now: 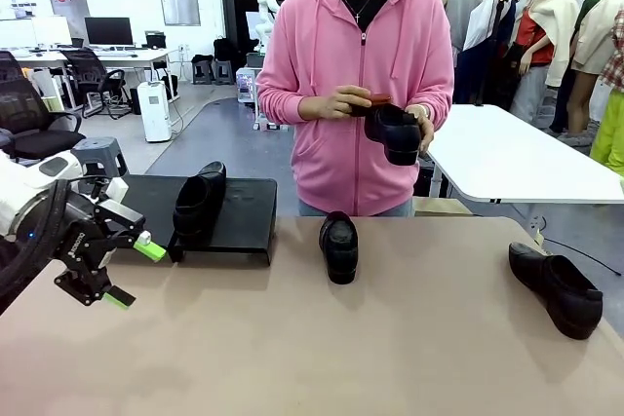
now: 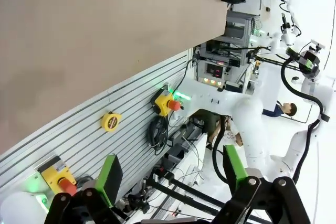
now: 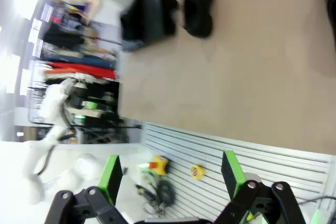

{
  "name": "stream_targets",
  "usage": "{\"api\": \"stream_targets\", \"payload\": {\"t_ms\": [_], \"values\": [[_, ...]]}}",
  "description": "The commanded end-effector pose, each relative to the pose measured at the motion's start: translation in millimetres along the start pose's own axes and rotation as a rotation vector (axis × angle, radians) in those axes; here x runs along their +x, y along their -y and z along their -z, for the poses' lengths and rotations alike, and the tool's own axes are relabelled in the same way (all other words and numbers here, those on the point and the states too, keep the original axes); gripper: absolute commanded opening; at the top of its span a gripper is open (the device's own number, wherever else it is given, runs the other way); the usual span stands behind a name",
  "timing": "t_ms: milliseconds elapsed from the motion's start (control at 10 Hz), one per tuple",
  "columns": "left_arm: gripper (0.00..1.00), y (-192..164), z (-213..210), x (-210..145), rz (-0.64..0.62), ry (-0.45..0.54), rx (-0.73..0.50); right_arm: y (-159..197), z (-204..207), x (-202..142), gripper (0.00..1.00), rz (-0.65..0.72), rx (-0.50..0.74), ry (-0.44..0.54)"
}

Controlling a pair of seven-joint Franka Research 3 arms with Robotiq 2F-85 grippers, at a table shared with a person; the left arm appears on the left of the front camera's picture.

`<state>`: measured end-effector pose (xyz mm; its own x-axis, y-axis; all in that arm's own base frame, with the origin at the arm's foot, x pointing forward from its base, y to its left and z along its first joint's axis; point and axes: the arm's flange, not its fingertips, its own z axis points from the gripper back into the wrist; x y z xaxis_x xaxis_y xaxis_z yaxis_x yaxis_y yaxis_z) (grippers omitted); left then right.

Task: Organize the shoes by placing them on the stand.
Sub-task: Pick up one Shoe and place it in the middle of the table.

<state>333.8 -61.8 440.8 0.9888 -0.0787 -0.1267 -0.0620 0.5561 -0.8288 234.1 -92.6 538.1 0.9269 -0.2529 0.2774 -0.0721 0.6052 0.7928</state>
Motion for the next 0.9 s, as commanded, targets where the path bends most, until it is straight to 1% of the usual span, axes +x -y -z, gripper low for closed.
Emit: {"api": "stream_targets", "payload": {"t_ms": [0,100,200,300,400,500,600,700,800], "values": [[1.00,-0.3,0.9,-0.5,0.014,-0.005,-0.016,12.3,66.4,67.7,1.00,-0.043,-0.512,-0.113],[1.00,-0.3,0.9,-0.5,0.014,-0.005,-0.016,28.5,93.2,92.1,1.00,-0.014,-0.833,-0.075],[1.00,-0.3,0.9,-0.5,0.014,-0.005,-0.016,25.3,97.1,93.7,1.00,0.048,-0.971,-0.073],[1.00,-0.3,0.9,-0.5,0.014,-0.005,-0.016,-11.4,82.3,85.1,1.00,0.123,-0.739,-0.034],[1.00,-0.3,0.9,-0.5,0.014,-0.005,-0.016,23.1,98.4,69.1,1.00,-0.059,-0.497,-0.013],[1.00,-0.3,0.9,-0.5,0.014,-0.005,-0.016,20.3,107.9,84.8,1.00,-0.021,-0.634,0.003],[1.00,-0.3,0.9,-0.5,0.014,-0.005,-0.016,33.9,132.1,118.7,1.00,-0.029,-0.659,-0.144],[1.00,-0.3,0.9,-0.5,0.014,-0.005,-0.016,57.6,139.9,148.2,1.00,-0.065,-0.699,-0.186],[1.00,-0.3,0.9,-0.5,0.014,-0.005,-0.016,76.4,145.4,170.9,1.00,-0.110,-0.722,-0.192]]}}
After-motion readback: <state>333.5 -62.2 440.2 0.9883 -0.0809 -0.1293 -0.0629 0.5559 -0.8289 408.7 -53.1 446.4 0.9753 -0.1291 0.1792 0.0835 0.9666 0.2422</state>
